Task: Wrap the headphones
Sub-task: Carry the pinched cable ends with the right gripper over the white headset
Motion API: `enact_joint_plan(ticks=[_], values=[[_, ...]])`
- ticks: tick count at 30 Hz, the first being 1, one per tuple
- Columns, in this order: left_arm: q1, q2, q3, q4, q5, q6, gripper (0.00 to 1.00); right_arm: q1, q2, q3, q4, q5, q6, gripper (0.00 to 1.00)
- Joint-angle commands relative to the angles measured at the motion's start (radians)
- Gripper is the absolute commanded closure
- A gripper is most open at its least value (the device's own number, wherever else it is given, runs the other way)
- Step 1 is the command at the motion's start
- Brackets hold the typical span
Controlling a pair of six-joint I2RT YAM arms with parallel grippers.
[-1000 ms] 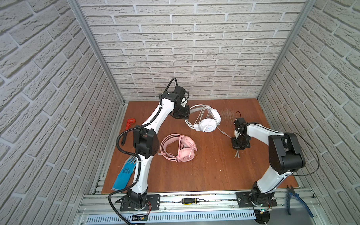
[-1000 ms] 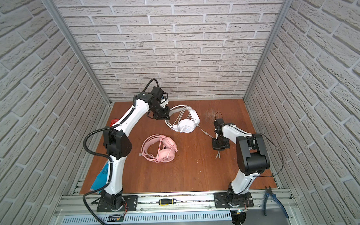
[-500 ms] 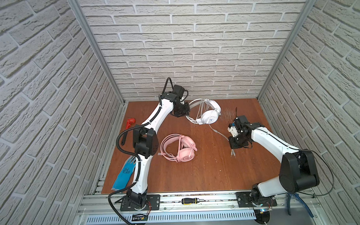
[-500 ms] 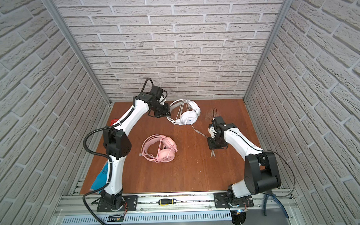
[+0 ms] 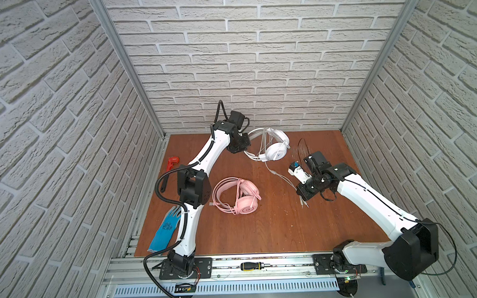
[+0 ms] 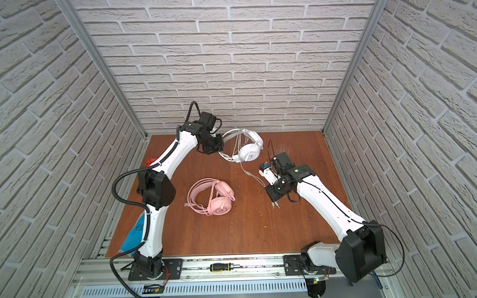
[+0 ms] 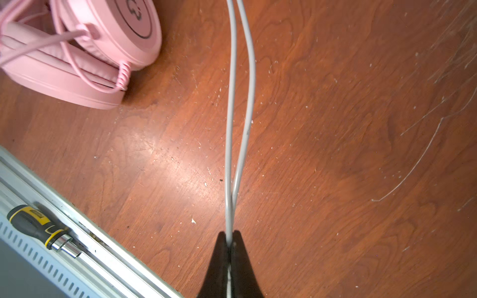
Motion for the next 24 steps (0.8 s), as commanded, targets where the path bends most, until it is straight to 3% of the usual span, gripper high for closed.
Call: enact_joint_plan(ticks=[1,11,19,24], values=[[-0.001,0.014,0.043,-0.011,-0.037,-0.004,1.00,0.034,-0.024,0.046,-0.029,-0.051,-0.095,0.94],[-0.030,0.066,0.079,-0.065,-0.102,0.016,1.00,0.118,0.045,0.171,-0.085,-0.065,-0.199,0.94],[-0.055,0.097,0.094,-0.109,-0.131,0.051,1.00,0.126,0.088,0.314,-0.101,-0.087,-0.297,0.94],[-0.078,0.098,0.096,-0.109,-0.134,0.071,1.00,0.125,0.119,0.378,-0.064,-0.038,-0.322,0.94]])
